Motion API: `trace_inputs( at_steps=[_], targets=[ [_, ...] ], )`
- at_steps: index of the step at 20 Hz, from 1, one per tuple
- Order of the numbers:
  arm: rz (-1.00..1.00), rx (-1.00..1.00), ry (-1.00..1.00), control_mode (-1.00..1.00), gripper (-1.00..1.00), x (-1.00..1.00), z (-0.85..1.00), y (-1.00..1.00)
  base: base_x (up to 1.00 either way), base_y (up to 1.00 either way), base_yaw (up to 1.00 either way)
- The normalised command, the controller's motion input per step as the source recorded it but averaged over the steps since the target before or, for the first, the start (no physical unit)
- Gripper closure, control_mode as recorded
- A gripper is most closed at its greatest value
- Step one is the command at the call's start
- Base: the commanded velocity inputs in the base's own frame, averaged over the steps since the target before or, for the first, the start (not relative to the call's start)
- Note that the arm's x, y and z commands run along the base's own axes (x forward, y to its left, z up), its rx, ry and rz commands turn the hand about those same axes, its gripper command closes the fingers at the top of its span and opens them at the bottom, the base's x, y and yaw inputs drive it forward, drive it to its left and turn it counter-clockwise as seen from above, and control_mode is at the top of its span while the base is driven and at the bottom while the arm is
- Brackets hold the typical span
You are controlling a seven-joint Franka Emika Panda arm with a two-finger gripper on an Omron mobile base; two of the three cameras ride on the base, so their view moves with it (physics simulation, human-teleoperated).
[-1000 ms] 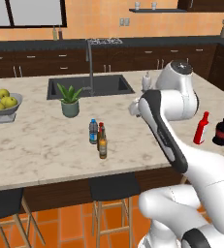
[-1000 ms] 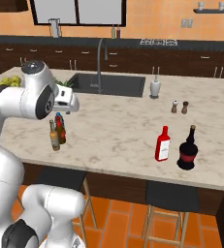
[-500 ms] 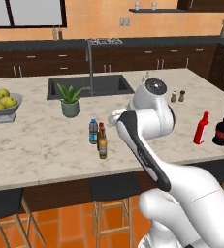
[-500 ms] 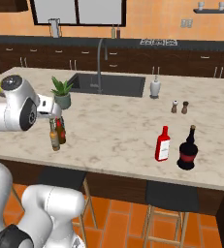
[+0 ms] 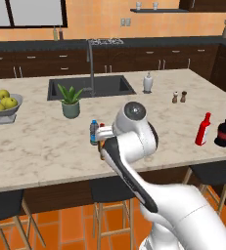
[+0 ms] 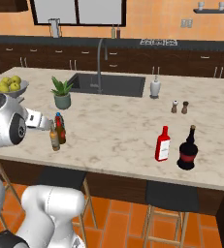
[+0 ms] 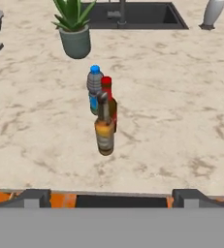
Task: Move the plastic bottles in the middle to the plastics group, and the glass bottles in the middle to the glass group.
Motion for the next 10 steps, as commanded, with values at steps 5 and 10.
trace_inputs(
  at_steps=[5, 10],
  targets=[
    [-0.02, 0.00, -0.03, -1.00, -1.00, 0.39, -0.24, 0.19, 0.00, 0.00, 0.00],
    [0.00, 0.00, 0.01, -1.00, -1.00, 0.60, -0.02, 0.08, 0.00, 0.00, 0.00]
  ],
)
